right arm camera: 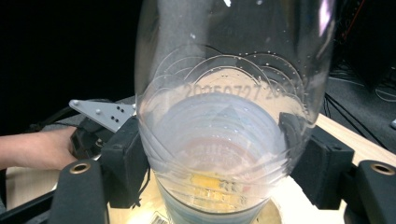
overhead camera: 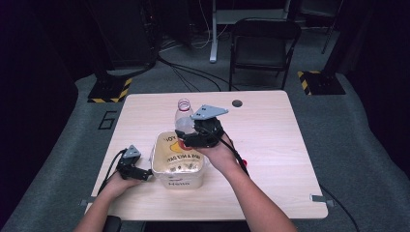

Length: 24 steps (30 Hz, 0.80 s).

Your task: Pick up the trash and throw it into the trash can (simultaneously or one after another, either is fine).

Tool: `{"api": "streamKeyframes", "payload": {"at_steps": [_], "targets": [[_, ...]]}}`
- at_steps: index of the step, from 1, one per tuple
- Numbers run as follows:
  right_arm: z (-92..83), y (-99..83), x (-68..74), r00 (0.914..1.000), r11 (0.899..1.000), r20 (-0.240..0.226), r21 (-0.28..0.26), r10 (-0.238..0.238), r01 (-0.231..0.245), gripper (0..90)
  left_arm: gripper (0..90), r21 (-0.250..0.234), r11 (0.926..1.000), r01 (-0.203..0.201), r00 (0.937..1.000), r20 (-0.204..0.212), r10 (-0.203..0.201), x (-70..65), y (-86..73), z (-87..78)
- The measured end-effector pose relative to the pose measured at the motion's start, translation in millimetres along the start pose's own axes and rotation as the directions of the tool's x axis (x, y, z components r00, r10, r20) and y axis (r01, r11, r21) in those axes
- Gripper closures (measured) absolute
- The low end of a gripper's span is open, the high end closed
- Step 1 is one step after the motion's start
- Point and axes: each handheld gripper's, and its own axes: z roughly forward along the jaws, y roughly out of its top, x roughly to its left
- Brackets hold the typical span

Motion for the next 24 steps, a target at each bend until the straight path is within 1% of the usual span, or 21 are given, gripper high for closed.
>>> {"api": "streamKeyframes", "payload": {"at_steps": [4,7,10,11,17,19,24], "targets": [[4.2,-7.6,-0.9,0.9999,1.000,0.011,0.011,0.002,-0.002,27.6,0.3,0.000,1.0000,0.001,1.0000,0.000,-0.001,-0.1,0.0,0.0],[6.5,-12.5,-1.6,0.9998,1.000,0.018,0.018,0.013,-0.013,27.6,0.3,0.000,1.0000,0.000,1.0000,0.000,0.000,0.0,0.0,0.0],[9.2,-17.0,-1.2,0.9994,1.000,0.030,0.025,0.014,-0.015,27.6,0.3,0.000,1.0000,0.000,1.0000,0.000,0.000,0.0,0.0,0.0],[10.2,-18.4,-1.4,0.9994,1.000,0.034,0.027,0.007,-0.007,27.6,0.3,0.005,1.0000,-0.005,1.0000,0.001,0.005,0.3,0.0,-0.4],[16.8,-25.9,-3.9,0.9994,0.999,0.030,0.032,0.017,-0.018,27.6,0.3,0.005,1.0000,-0.005,1.0000,0.001,0.005,0.3,0.0,-0.4],[19.1,-28.2,-4.3,0.9992,0.999,0.028,0.037,0.027,-0.028,27.6,0.3,0.005,1.0000,-0.005,1.0000,0.001,0.005,0.4,0.1,-0.4],[23.6,-32.7,-5.1,0.9994,0.998,0.031,0.055,0.014,-0.016,27.6,0.3,0.006,1.0000,-0.005,1.0000,0.001,0.005,0.4,0.1,-0.4]]}}
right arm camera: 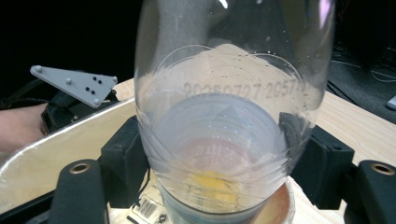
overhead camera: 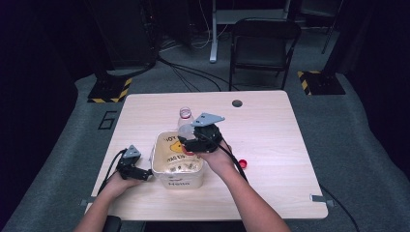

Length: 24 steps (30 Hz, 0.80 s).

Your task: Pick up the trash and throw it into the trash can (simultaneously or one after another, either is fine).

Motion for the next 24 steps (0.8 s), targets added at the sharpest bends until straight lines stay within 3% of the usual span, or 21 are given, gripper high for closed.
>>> {"api": "streamKeyframes", "payload": {"at_steps": [12,18,24], "targets": [[5.4,-10.5,1.8,0.9994,0.999,0.014,0.013,-0.032,0.032,27.5,0.3,-0.004,1.0000,0.001,1.0000,-0.001,-0.001,-0.1,-0.2,0.2],[6.8,-14.3,1.8,0.9997,1.000,0.015,0.017,-0.017,0.017,27.4,0.3,-0.001,1.0000,-0.001,1.0000,0.000,0.001,0.0,0.0,0.0],[9.8,-19.7,3.0,0.9992,0.999,0.022,0.029,-0.033,0.032,27.3,0.3,-0.001,1.0000,-0.001,1.0000,0.000,0.001,0.0,0.0,0.1]]}}
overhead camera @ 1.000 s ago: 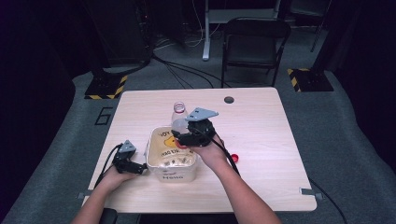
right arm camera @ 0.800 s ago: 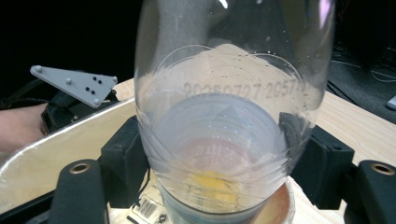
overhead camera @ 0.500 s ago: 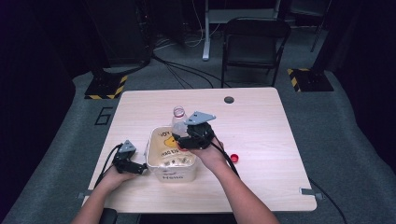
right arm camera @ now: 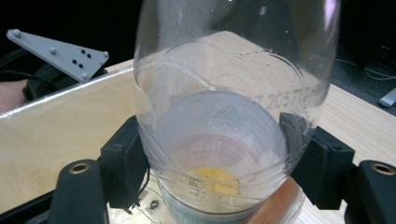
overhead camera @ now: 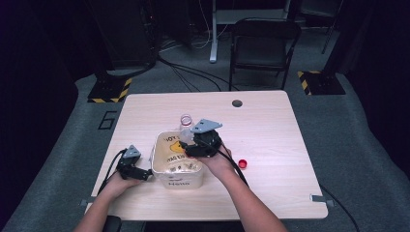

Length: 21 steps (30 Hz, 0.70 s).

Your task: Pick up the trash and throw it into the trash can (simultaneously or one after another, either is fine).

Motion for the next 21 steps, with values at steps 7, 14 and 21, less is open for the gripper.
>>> {"api": "streamKeyframes", "payload": {"at_steps": [7,14,21], "targets": [[4.5,-4.2,-0.3,0.9999,0.999,0.004,0.033,-0.016,0.016,27.2,0.3,0.000,1.0000,0.001,1.0000,0.000,-0.001,0.0,0.0,0.0],[7.6,-6.4,-0.2,1.0000,0.998,0.003,0.062,-0.007,0.007,27.0,0.3,0.001,1.0000,0.000,1.0000,0.000,0.000,0.0,0.0,0.0],[9.6,-8.4,0.2,1.0000,0.997,0.007,0.081,-0.006,0.006,26.7,0.3,0.000,1.0000,0.000,1.0000,0.000,0.000,0.0,0.0,0.0]]}}
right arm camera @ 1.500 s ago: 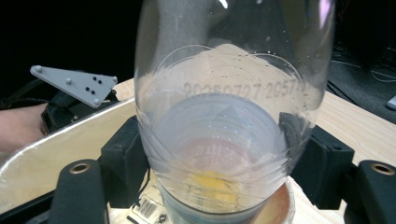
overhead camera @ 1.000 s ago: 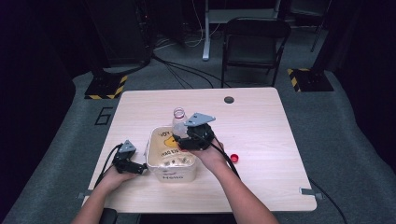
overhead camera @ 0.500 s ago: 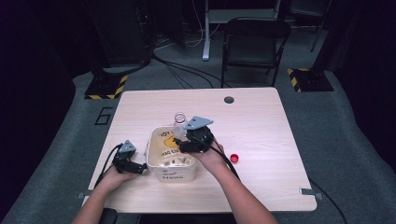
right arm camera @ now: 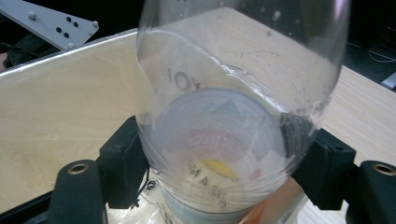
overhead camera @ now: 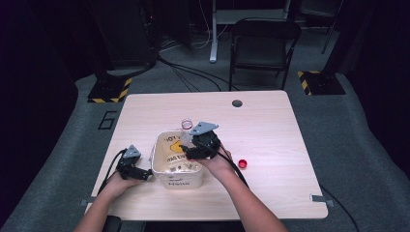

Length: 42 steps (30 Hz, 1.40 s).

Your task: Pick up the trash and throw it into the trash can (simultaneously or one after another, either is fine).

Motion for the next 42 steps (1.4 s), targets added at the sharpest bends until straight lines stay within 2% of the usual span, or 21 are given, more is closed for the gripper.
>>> {"api": "streamKeyframes", "payload": {"at_steps": [5,8,12,29,30,36,42], "targets": [[-1.8,-0.5,0.8,1.0000,1.000,0.002,0.012,0.009,-0.009,25.7,0.3,0.000,1.0000,0.000,1.0000,0.000,0.000,0.0,0.0,0.0],[-4.0,0.6,-1.5,0.9999,1.000,0.000,0.000,0.010,-0.010,25.1,0.3,0.000,1.0000,0.000,1.0000,0.000,0.000,0.0,0.0,0.0],[-7.8,1.3,-3.6,0.9989,0.999,-0.013,-0.013,0.044,-0.044,24.8,0.3,0.000,1.0000,0.000,1.0000,0.000,0.000,0.0,0.0,0.0],[-19.1,5.3,-4.6,0.9995,0.998,0.000,-0.045,0.032,-0.032,25.7,0.3,-0.001,1.0000,-0.001,1.0000,0.001,0.001,0.1,0.1,0.1],[-21.0,5.2,-4.0,0.9990,0.998,0.000,-0.043,0.044,-0.044,25.7,0.3,0.000,1.0000,-0.002,1.0000,0.001,0.002,0.1,0.1,0.1],[-35.3,3.4,-5.1,0.9994,0.997,0.008,-0.073,0.034,-0.033,26.6,0.3,-0.001,1.0000,-0.001,1.0000,0.000,0.001,0.1,0.1,0.1],[-52.9,-1.4,-7.7,0.9995,0.997,0.025,-0.079,0.018,-0.016,33.1,0.3,-0.001,1.0000,-0.001,1.0000,0.000,0.001,0.0,0.0,0.1]]}}
